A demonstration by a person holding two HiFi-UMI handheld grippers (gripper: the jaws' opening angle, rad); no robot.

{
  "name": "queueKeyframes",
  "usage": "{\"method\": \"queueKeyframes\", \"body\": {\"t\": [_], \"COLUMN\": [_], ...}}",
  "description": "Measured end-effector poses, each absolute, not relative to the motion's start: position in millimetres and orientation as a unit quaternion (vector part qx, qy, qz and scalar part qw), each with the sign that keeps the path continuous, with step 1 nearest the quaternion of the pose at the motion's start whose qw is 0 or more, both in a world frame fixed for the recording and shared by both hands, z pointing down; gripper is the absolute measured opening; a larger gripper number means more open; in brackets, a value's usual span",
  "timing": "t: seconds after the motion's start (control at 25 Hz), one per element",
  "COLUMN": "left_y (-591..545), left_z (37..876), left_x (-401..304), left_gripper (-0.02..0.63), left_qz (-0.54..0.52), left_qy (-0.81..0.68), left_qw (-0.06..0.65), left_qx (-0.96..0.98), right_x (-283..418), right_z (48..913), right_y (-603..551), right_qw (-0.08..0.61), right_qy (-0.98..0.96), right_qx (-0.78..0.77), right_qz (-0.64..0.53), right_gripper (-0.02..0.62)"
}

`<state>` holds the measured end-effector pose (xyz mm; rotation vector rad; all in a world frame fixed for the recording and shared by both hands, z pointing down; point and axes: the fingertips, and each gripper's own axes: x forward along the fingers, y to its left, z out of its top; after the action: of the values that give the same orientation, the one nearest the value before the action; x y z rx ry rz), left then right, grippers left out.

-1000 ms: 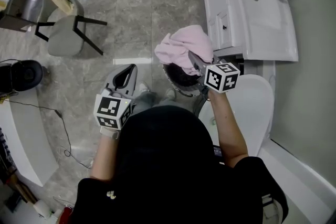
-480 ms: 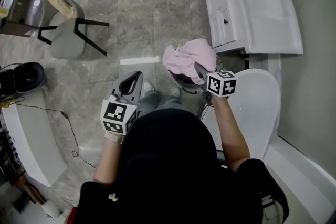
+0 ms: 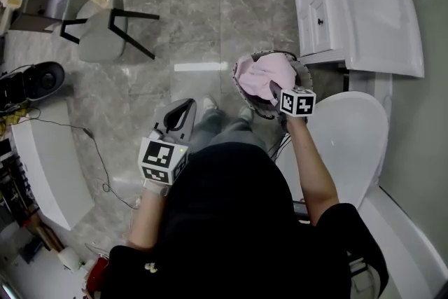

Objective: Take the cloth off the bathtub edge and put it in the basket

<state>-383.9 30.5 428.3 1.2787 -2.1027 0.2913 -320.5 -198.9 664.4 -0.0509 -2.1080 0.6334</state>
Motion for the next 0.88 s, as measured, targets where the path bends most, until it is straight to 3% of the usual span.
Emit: {"method": "queueKeyframes", "body": {"t": [0.88], "left_y": [88.5], "left_z": [520.8], "left_x": [-368.0], "left_gripper": [0.014], "left_qz": [0.113], "left_qy": [-0.797], "left_qw": [0.419], "left_qx": [0.42], "right_x": [-318.7], "right_z": [893.0], "right_y": [-183.1], "right_qw": [0.611], "right_qy": [-0.771], "right_qx": [-0.008], "right_qz": [0.18], "right_gripper": [0.101]}}
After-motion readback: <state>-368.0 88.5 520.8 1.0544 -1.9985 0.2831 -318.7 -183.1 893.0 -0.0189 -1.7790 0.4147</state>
